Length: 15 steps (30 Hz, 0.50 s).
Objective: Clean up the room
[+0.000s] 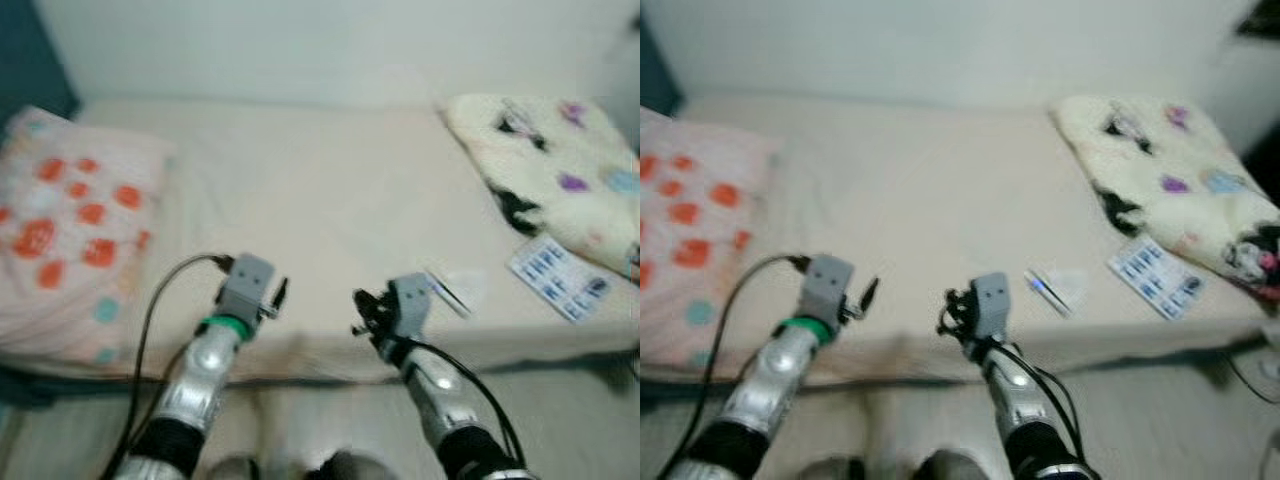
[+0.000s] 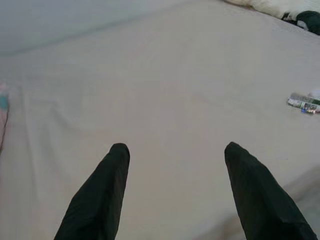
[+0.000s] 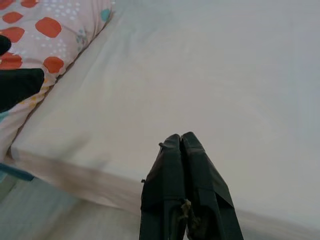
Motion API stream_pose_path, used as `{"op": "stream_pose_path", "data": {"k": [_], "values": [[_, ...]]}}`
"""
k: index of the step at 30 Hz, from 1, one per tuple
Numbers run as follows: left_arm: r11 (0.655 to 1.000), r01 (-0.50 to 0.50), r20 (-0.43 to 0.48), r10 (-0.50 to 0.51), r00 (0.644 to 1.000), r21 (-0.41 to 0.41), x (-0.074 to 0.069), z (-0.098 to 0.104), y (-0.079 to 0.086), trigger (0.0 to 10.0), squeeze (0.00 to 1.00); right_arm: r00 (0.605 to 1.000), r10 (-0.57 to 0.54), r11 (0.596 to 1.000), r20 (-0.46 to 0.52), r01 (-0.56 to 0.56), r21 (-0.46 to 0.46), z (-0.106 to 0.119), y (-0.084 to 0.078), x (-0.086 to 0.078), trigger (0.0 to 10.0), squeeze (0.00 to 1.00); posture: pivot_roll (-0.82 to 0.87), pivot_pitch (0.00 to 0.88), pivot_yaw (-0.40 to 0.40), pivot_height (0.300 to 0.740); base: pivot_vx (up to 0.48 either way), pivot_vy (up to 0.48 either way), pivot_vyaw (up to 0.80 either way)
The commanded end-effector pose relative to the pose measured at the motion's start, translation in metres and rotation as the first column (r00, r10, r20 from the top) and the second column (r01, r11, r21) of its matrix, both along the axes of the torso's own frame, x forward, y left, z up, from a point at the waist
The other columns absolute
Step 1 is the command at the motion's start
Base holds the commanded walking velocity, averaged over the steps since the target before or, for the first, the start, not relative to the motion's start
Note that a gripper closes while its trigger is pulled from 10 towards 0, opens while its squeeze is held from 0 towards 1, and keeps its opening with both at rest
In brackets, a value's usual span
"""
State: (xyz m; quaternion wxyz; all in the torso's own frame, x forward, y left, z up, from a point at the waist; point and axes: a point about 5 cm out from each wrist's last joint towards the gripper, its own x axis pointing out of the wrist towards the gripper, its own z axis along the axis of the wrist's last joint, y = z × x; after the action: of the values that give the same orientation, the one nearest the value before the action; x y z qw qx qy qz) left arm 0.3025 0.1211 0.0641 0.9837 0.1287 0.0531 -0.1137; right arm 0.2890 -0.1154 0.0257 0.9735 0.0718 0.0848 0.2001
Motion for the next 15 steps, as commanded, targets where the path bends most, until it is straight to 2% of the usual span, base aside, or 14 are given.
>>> {"op": "stream_pose_path", "data": {"k": [1, 9, 15], "values": [[1.0, 0.008, -0.025, -0.008, 1.0, 0.007, -0.0034, -0.0061, -0.0022, 10.0, 0.0, 1.0, -0.009, 1.0, -0.012, 0.009, -0.012, -0.0033, -0.0056, -0.0023, 10.0, 0.0, 0.04, 0.0, -0.015, 0.74, 0.0, -0.349, 0.0], [1.0, 0.002, -0.048, -0.002, 0.999, -0.01, -0.0034, -0.0079, -0.0028, 10.0, 0.0, 1.0, -0.01, 1.0, -0.014, 0.01, -0.011, -0.0038, -0.0055, -0.0027, 10.0, 0.0, 0.04, 0.0, -0.014, 0.74, 0.0, -0.034, 0.0], [1.0, 0.0, -0.05, -0.001, 0.999, -0.014, -0.0029, -0.0077, -0.0029, 10.0, 0.0, 1.0, -0.012, 1.0, -0.014, 0.011, -0.01, -0.0039, -0.0053, -0.0029, 10.0, 0.0, 0.04, 0.0, -0.012, 0.74, 0.0, 0.48, 0.0]]}}
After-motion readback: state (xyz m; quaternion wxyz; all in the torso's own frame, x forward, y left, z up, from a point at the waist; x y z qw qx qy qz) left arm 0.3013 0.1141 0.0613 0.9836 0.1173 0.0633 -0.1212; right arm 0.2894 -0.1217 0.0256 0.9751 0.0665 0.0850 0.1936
